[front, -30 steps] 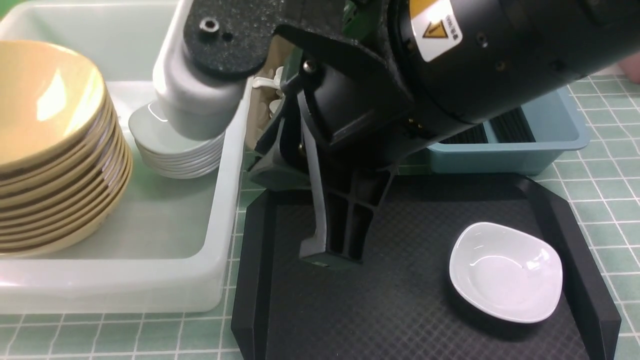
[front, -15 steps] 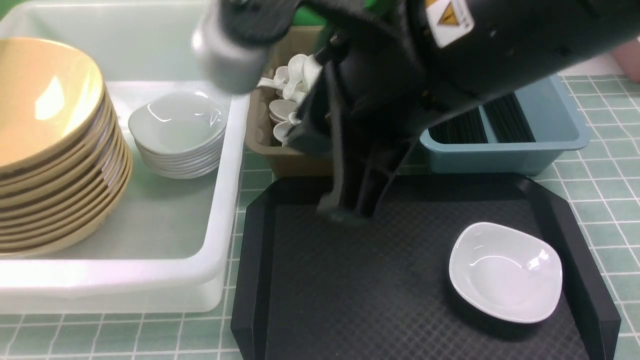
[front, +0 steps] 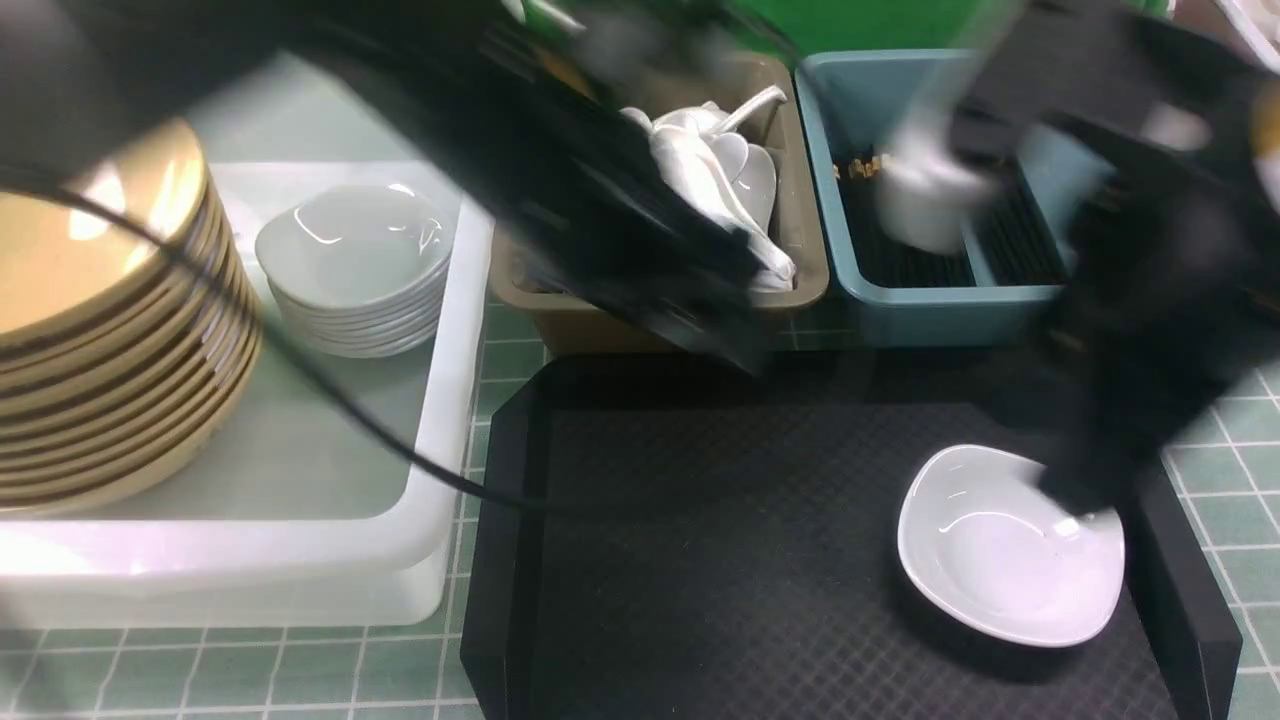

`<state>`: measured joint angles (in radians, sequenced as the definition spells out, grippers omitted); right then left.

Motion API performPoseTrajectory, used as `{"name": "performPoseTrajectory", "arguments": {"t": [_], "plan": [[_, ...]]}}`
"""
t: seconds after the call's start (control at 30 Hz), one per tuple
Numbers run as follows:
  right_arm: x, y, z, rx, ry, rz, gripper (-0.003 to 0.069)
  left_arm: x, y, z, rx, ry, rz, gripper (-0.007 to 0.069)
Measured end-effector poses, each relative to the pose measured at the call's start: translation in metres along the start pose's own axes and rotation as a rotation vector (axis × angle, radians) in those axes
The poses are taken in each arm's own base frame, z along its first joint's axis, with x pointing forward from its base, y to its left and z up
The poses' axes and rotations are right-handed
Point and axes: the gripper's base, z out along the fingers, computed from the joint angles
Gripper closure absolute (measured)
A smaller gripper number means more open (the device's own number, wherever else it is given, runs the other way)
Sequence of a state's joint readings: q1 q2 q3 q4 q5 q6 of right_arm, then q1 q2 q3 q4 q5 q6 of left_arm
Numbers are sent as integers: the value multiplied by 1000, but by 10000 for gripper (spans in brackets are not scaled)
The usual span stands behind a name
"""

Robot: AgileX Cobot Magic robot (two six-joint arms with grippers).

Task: On blue table put chopsticks spoon bowls plates into blue grey white boxes.
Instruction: 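Grasp the small white bowl on the black tray by its rim with the left gripper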

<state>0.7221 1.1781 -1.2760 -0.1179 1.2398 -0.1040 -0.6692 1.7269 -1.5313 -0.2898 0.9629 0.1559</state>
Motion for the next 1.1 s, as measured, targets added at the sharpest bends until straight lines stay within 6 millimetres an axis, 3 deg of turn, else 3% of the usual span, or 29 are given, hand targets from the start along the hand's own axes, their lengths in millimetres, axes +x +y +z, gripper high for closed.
{"name": "performPoseTrajectory", "arguments": {"t": [0.07, 0.1, 0.23, 0.33, 0.53, 0.63, 0.73, 0.93, 1.0, 1.1], "plan": [[10, -1, 0, 5, 9, 14, 456, -1, -8, 20, 11, 12, 17, 116], [26, -3, -6, 17, -2, 38, 456, -3, -16, 41, 17, 7, 34, 116], [62, -1, -16, 31, -37, 74, 454, -8, -31, 90, 30, 2, 69, 116], [78, 2, -18, 36, -63, 79, 454, -20, -40, 117, 39, -10, 87, 116], [91, 4, -18, 38, -84, 92, 454, -36, -39, 151, 36, 2, 106, 116], [93, 5, -18, 38, -87, 95, 454, -37, -37, 179, 34, 61, 114, 122], [91, 5, -18, 40, -101, 95, 454, -34, -38, 199, 24, 141, 147, 199], [87, 4, -18, 44, -145, 94, 451, -43, -45, 193, -8, 205, 206, 497], [85, 4, -19, 47, -170, 94, 451, -52, -47, 178, -19, 199, 224, 558], [81, 3, -19, 50, -214, 93, 449, -71, -48, 138, -65, 147, 257, 615]]}}
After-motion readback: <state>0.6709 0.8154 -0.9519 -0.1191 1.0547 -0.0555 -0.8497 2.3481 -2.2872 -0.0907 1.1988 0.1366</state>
